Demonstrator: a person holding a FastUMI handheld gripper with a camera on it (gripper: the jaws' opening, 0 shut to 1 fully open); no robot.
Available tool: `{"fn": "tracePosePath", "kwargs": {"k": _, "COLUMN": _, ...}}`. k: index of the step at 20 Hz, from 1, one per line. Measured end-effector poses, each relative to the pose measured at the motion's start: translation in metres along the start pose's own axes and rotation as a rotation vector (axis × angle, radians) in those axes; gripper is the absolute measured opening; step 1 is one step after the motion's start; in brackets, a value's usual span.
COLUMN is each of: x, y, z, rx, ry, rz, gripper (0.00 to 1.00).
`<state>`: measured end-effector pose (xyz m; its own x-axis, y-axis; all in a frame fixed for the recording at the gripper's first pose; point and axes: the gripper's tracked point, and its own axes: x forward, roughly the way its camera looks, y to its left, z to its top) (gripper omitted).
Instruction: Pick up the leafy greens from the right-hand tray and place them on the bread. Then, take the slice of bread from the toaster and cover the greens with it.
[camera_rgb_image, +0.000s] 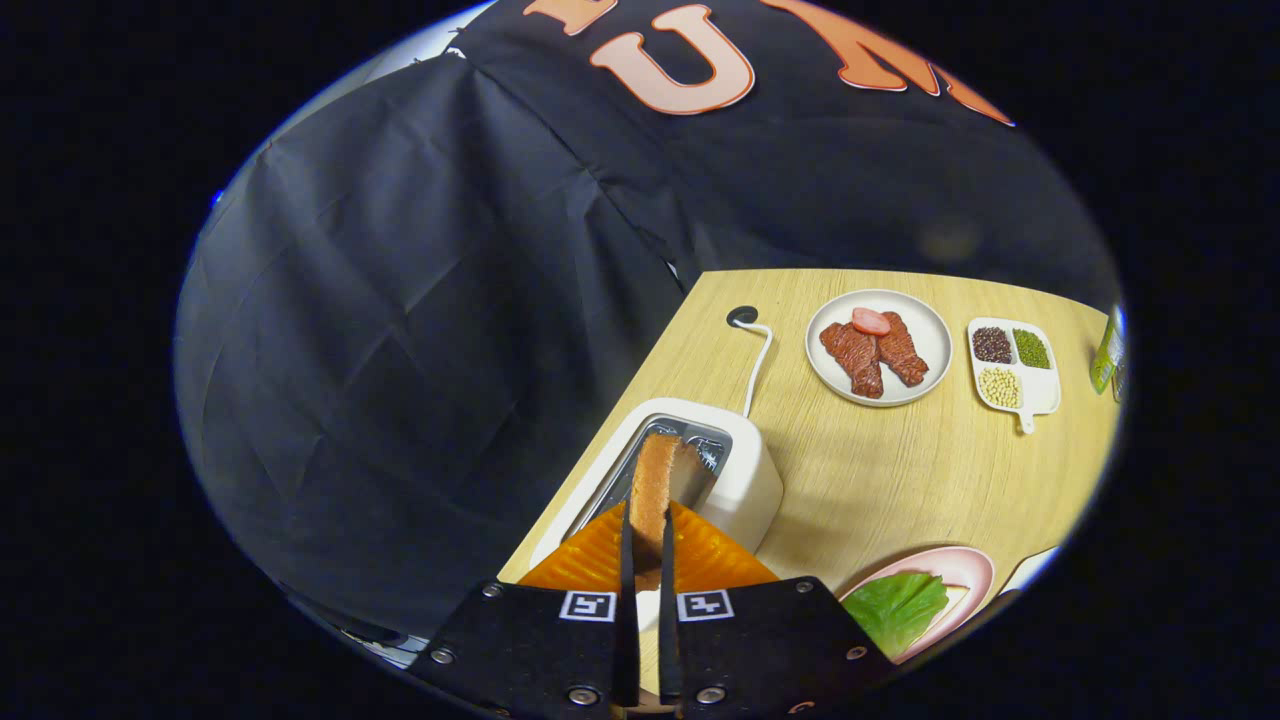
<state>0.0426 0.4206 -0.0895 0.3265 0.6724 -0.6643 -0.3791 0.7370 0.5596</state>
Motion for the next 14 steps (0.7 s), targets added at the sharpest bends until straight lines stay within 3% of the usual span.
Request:
{"fn": "tracePosePath", "kwargs": {"k": 5, "x": -0.054, "y": 0.001, "z": -0.002, "rx": 0.011, "ry": -0.066, "rz": 0.064, "gripper": 0.08}}
{"fn": "tracePosePath", "kwargs": {"k": 14, "x": -0.11, "y": -0.057, "z": -0.045, "rx": 0.047, "ry": -0.101, "rz": 0.051, "gripper": 0.08}}
